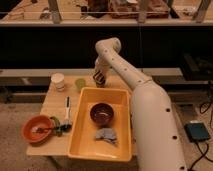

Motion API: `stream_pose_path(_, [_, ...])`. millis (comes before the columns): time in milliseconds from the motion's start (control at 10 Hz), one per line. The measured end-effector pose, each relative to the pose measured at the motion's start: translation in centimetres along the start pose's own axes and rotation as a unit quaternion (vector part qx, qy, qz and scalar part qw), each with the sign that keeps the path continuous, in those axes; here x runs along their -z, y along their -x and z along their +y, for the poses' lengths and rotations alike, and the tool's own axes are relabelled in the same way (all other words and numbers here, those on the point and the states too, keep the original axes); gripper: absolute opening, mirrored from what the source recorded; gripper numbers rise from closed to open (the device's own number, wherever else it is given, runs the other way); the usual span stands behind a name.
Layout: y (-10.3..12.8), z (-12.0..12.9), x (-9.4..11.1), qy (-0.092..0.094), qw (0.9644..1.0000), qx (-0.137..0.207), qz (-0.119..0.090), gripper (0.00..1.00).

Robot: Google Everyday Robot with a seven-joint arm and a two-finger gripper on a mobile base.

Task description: Place eraser in metal cup

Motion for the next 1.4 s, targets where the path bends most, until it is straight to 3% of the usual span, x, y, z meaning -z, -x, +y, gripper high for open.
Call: stream_pose_path(1400, [0.1, -0.9, -1.6, -0.005, 0.9999, -0.007, -0.013, 0.00])
